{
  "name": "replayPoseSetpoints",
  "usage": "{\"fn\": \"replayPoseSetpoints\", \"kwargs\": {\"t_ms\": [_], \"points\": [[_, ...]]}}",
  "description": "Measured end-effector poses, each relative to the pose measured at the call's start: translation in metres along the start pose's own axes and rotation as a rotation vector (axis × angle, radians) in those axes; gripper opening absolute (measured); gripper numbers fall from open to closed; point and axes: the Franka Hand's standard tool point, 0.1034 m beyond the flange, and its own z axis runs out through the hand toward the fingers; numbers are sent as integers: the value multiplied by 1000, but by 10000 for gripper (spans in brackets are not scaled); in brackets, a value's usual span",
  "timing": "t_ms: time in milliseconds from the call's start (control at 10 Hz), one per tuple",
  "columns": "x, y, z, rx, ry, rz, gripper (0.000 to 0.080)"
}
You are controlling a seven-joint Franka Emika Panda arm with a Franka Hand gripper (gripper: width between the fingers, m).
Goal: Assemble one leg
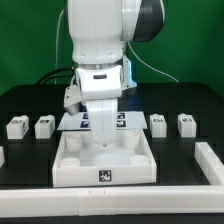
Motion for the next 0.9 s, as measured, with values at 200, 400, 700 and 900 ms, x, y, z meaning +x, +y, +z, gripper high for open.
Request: {"fn": "replayPoseSetpoints", "kwargs": {"t_ms": [200,400,700,900], "points": [[0,0,0,0,0,0,81],[0,1,-1,-7,-1,1,63],[0,1,-1,-7,-1,1,63],[0,1,-1,-7,-1,1,63]]}}
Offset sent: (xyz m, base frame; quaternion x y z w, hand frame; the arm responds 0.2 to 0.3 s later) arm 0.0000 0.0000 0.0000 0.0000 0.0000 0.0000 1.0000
